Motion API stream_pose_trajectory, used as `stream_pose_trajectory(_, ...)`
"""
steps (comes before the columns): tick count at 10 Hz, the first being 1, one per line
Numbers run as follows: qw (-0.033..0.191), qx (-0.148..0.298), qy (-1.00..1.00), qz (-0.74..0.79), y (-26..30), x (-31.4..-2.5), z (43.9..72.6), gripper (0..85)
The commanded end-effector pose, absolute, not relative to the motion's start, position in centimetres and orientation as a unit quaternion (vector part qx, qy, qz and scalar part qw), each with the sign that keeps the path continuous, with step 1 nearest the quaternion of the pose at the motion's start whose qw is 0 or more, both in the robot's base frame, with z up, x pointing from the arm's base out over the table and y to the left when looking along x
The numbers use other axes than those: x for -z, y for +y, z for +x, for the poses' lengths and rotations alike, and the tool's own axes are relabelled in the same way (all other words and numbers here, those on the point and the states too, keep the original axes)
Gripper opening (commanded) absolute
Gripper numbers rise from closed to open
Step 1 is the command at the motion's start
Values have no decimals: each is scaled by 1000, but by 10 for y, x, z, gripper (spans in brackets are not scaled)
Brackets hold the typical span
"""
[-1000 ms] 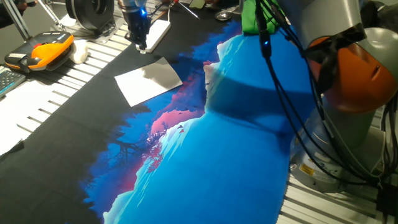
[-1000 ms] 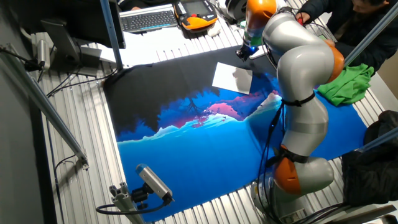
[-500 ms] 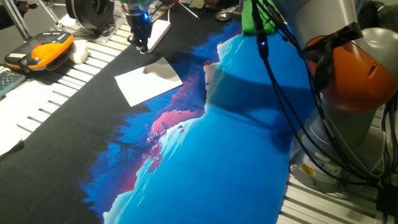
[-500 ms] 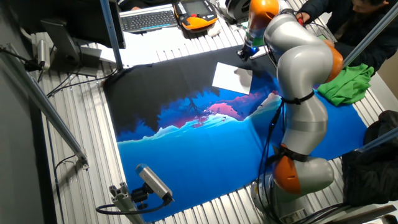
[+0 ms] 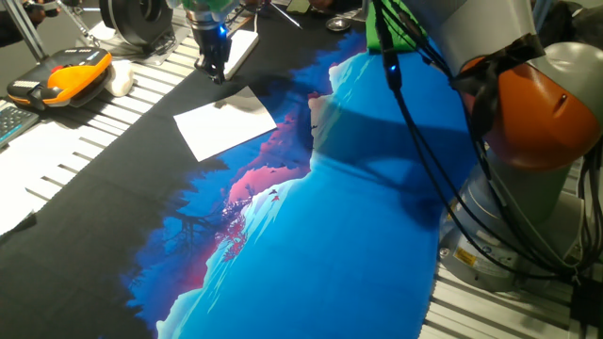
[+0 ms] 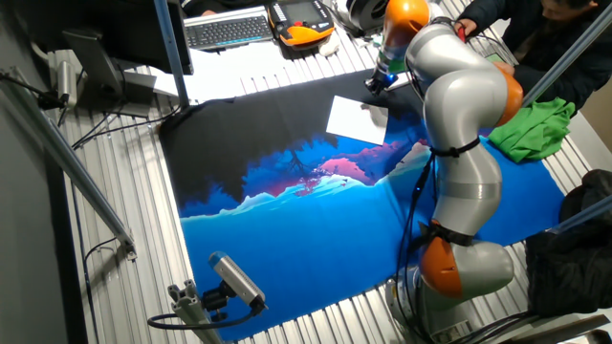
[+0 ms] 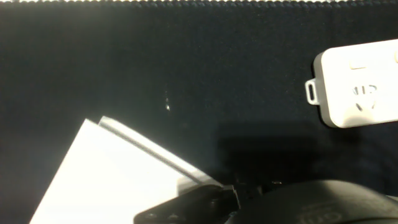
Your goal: Unfold a piece of paper
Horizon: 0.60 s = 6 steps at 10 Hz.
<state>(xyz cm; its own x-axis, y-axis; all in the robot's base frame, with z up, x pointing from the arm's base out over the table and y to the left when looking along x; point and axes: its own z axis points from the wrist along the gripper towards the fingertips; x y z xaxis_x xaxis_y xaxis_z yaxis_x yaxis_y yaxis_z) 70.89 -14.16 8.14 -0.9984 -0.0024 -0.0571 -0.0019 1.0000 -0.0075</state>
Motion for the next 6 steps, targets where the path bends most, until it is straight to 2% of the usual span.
stream_pose_trajectory(1,30,1,1000,-2,-142,-77,710,170)
stream_pose_trajectory(4,37,-2,999,-2,-144,-68,712,170)
stream_pose_trajectory(6,51,-5,999,-1,-146,-61,713,170)
